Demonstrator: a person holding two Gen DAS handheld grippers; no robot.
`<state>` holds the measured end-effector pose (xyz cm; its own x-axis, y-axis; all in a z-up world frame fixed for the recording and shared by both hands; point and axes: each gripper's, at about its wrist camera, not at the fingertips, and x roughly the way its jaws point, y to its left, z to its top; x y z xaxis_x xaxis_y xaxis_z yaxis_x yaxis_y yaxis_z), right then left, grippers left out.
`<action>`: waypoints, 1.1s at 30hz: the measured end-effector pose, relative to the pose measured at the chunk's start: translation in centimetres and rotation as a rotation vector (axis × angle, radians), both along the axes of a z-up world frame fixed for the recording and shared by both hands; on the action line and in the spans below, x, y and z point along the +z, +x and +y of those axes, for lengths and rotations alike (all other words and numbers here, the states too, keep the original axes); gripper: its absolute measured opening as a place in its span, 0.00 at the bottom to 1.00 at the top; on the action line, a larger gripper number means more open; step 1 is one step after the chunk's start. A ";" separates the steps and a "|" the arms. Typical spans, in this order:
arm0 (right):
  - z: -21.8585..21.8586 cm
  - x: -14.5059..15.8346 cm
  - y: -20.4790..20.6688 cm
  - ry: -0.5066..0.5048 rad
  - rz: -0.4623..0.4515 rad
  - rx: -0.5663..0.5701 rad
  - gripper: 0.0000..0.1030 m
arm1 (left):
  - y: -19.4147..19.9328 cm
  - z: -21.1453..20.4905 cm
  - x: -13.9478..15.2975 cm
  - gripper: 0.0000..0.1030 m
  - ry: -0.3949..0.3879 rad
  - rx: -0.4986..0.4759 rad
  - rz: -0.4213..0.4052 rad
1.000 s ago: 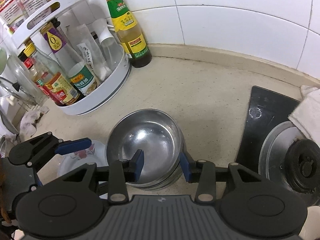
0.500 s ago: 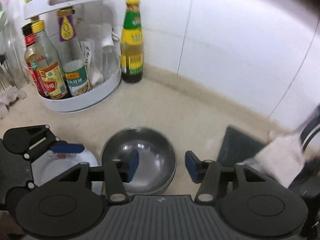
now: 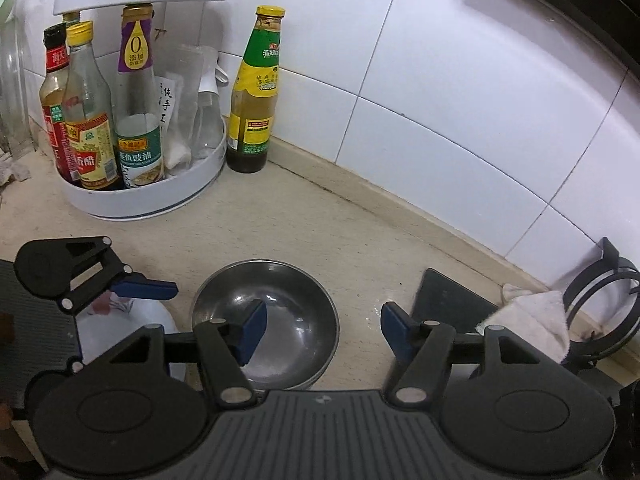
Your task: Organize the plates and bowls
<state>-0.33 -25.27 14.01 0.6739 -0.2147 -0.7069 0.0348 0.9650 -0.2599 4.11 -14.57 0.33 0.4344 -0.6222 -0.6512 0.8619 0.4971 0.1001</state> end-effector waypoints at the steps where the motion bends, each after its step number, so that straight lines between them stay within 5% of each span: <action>1: 0.1 0.0 -0.1 -0.006 -0.001 -0.003 0.59 | 0.0 -0.1 -0.1 0.85 0.003 -0.006 -0.007; 21: -1.1 -1.4 1.4 0.010 0.024 -0.065 0.64 | 2.6 -2.6 -2.4 1.00 0.005 -0.114 0.026; 28: -5.1 -2.4 3.3 0.184 0.049 -0.155 0.64 | 4.4 -4.5 -2.8 1.00 -0.035 -0.142 0.025; 33: -7.7 -3.6 3.8 0.329 0.065 -0.210 0.64 | 5.1 -3.2 -2.6 1.00 -0.001 -0.253 -0.038</action>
